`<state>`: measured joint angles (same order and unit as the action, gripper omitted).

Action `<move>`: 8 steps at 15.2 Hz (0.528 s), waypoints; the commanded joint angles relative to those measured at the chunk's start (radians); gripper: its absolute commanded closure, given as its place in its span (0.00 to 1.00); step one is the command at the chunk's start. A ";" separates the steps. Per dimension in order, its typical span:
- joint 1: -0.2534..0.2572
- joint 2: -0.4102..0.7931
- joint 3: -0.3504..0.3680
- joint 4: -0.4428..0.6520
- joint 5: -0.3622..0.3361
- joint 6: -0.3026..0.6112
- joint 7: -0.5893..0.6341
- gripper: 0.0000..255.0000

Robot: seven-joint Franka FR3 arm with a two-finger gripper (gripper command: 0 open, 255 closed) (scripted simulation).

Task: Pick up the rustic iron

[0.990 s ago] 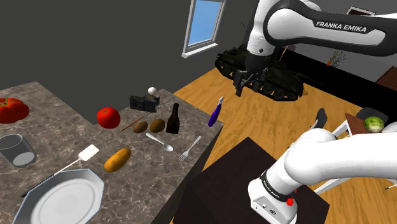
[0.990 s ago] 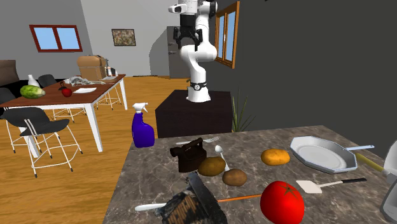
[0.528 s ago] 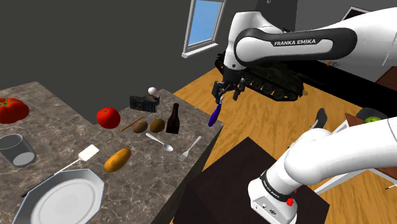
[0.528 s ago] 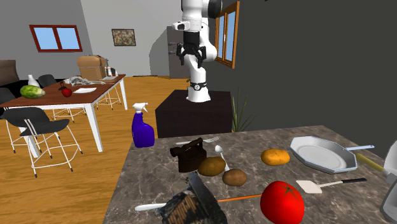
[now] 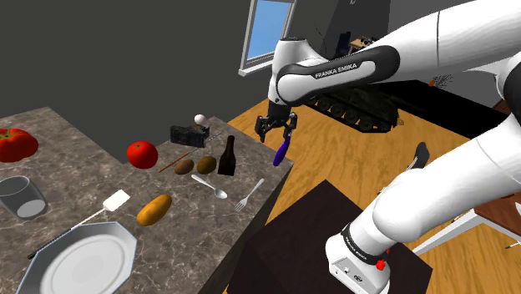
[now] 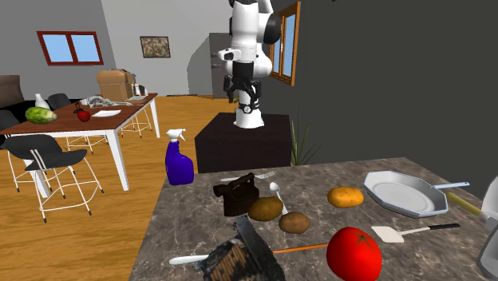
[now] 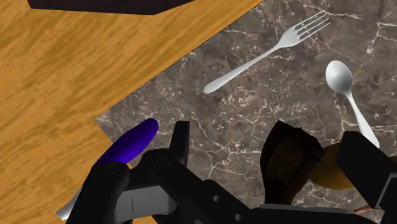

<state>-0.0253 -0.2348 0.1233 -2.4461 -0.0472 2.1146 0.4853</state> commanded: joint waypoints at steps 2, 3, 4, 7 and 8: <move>-0.002 0.122 0.018 0.041 -0.022 0.090 0.064 0.00; -0.003 0.161 0.021 0.059 -0.033 0.115 0.084 0.00; -0.003 0.201 0.024 0.077 -0.044 0.138 0.104 0.00; 0.000 0.321 0.026 0.143 -0.081 0.200 0.166 0.00; 0.002 0.361 0.025 0.167 -0.094 0.217 0.186 0.00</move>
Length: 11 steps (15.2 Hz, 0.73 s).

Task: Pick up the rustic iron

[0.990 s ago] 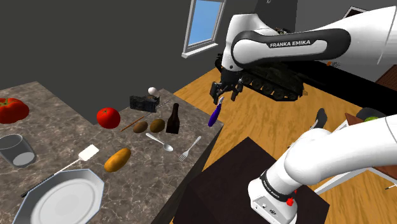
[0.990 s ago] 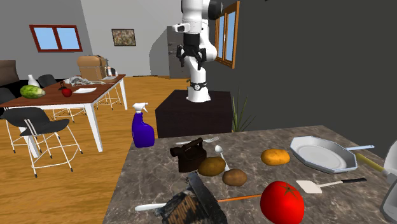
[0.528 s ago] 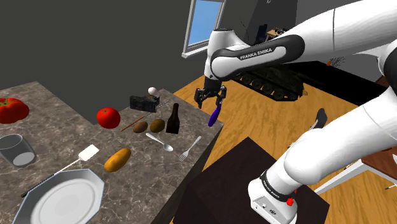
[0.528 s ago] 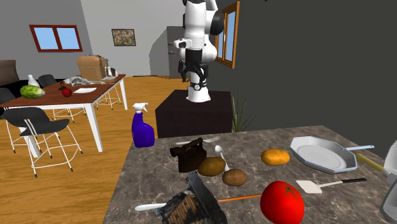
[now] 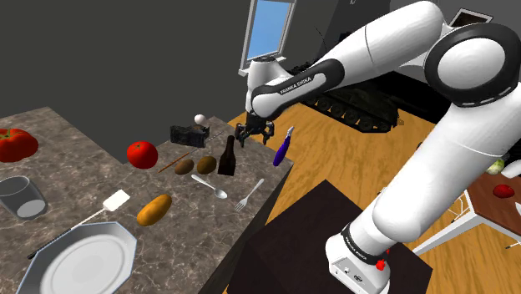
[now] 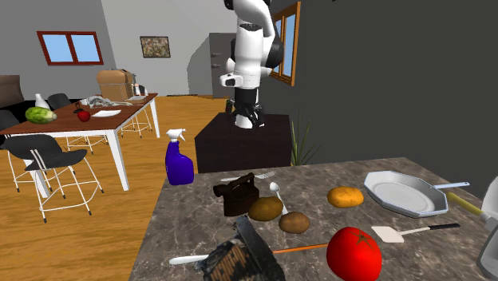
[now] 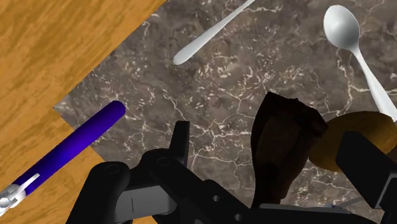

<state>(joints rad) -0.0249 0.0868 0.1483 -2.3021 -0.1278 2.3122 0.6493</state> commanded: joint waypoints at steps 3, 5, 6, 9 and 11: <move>0.013 0.159 -0.010 0.105 -0.051 0.063 0.079 0.00; 0.024 0.237 -0.021 0.166 -0.072 0.085 0.114 0.00; 0.030 0.276 -0.026 0.198 -0.082 0.094 0.130 0.00; 0.048 0.393 -0.045 0.303 -0.104 0.113 0.171 0.00; 0.060 0.471 -0.058 0.381 -0.114 0.120 0.194 0.00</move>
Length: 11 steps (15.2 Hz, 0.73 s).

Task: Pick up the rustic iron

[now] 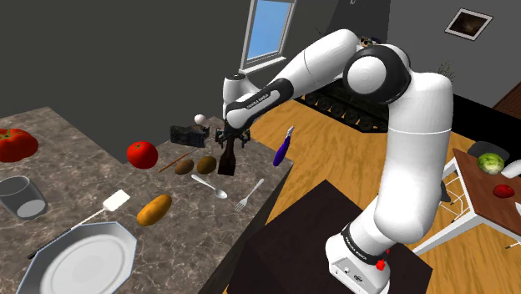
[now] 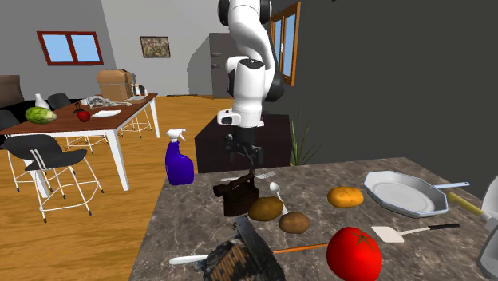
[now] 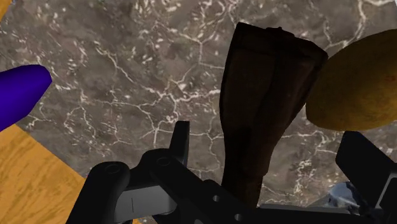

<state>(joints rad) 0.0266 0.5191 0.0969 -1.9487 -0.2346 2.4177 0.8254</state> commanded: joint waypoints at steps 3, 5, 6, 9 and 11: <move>0.014 0.081 -0.014 0.053 -0.014 0.033 0.028 0.00; 0.017 0.103 -0.017 0.058 -0.018 0.050 0.033 0.00; 0.018 0.114 -0.019 0.060 -0.020 0.058 0.035 0.00; 0.021 0.142 -0.024 0.067 -0.026 0.079 0.041 0.00; 0.022 0.143 -0.024 0.070 -0.026 0.078 0.041 1.00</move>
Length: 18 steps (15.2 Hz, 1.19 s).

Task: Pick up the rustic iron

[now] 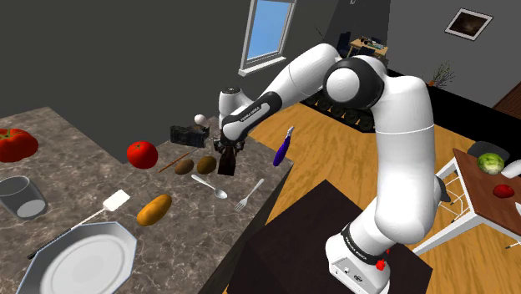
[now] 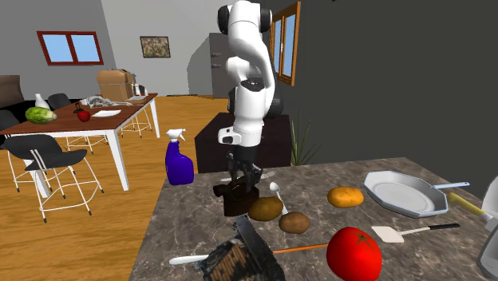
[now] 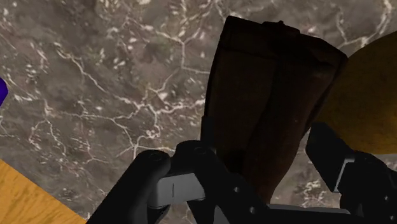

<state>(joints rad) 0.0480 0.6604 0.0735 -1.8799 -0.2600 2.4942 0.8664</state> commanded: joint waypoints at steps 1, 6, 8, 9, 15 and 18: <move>0.000 0.002 0.000 0.001 0.000 0.001 0.000 1.00; 0.000 0.002 0.000 0.001 0.000 0.001 0.000 1.00; 0.000 0.002 0.000 0.001 0.000 0.001 0.000 1.00; -0.001 0.001 -0.001 -0.001 -0.001 0.003 0.000 1.00; -0.008 -0.065 0.010 -0.016 0.012 -0.048 -0.014 1.00; -0.011 -0.096 0.016 -0.021 0.019 -0.074 -0.021 1.00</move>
<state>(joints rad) 0.0393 0.5777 0.0875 -1.8970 -0.2430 2.4284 0.8494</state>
